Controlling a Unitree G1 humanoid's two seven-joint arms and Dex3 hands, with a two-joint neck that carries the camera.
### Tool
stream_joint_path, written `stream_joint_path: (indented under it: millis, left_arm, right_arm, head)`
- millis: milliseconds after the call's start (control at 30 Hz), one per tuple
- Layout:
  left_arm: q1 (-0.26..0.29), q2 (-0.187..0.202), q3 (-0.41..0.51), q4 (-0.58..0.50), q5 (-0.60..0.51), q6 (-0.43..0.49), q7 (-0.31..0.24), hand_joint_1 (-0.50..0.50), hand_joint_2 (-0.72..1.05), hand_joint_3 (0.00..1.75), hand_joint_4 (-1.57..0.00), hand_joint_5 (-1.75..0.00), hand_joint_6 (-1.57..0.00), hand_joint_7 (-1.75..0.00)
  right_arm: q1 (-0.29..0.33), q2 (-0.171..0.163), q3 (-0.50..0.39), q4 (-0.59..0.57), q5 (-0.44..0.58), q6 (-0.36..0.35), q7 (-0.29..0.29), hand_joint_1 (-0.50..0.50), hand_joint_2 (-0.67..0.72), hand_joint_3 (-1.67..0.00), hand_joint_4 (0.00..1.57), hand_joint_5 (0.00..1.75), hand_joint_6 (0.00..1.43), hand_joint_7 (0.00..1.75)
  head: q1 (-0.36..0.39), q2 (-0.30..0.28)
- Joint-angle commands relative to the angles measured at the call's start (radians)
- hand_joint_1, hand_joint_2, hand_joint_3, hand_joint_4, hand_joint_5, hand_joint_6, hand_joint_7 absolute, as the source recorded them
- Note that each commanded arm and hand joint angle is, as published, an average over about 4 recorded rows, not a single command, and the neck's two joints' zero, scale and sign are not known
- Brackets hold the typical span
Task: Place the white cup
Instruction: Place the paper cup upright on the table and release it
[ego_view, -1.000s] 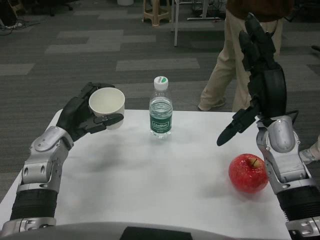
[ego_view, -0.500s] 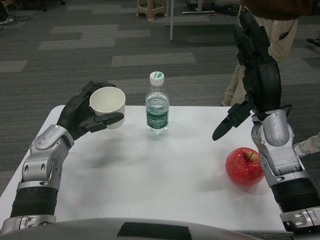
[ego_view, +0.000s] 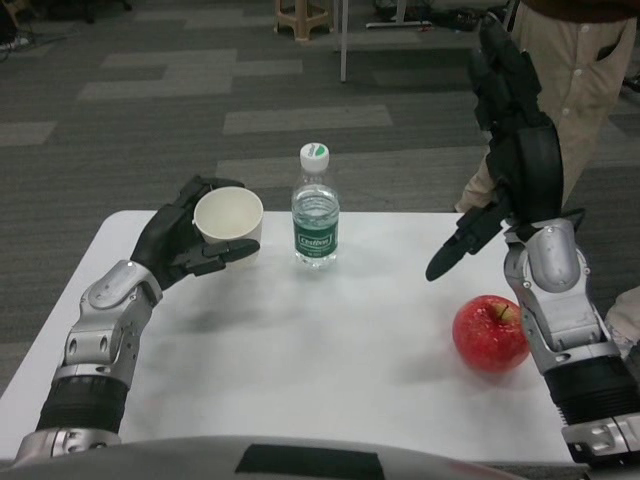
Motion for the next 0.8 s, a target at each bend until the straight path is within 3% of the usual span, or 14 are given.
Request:
stream_joint_path:
  millis: [33,300,633,800]
  left_arm:
    - [-0.006,-0.001,-0.019,0.067,-0.019,-0.077,0.001,-0.23,1.05,0.09,0.00,-0.92,-0.27,-1.68]
    - [-0.006,-0.001,-0.063,0.202,-0.057,-0.209,0.009,-0.21,1.05,0.09,0.00,-0.92,-0.25,-1.68]
    - [-0.003,-0.001,-0.081,0.236,-0.060,-0.221,0.010,-0.21,1.05,0.09,0.00,-0.92,-0.14,-1.68]
    - [0.006,-0.001,-0.081,0.241,-0.063,-0.222,0.010,-0.21,1.05,0.09,0.00,-0.92,-0.09,-1.57]
  right_arm:
    - [0.001,0.005,-0.002,0.003,0.008,-0.002,-0.004,-0.17,0.72,0.00,0.00,0.00,0.00,0.07]
    - [0.001,0.005,-0.001,0.002,0.008,-0.002,-0.005,-0.17,0.72,0.00,0.00,0.00,0.00,0.07]
    - [0.003,0.005,0.000,-0.003,0.008,-0.002,-0.005,-0.17,0.72,0.00,0.00,0.00,0.00,0.07]
    - [0.006,0.005,0.000,-0.008,0.008,-0.002,-0.005,-0.17,0.72,0.00,0.00,0.00,0.00,0.07]
  head:
    - [0.004,0.000]
    - [0.020,-0.002]
    - [0.031,-0.004]
    - [0.034,-0.003]
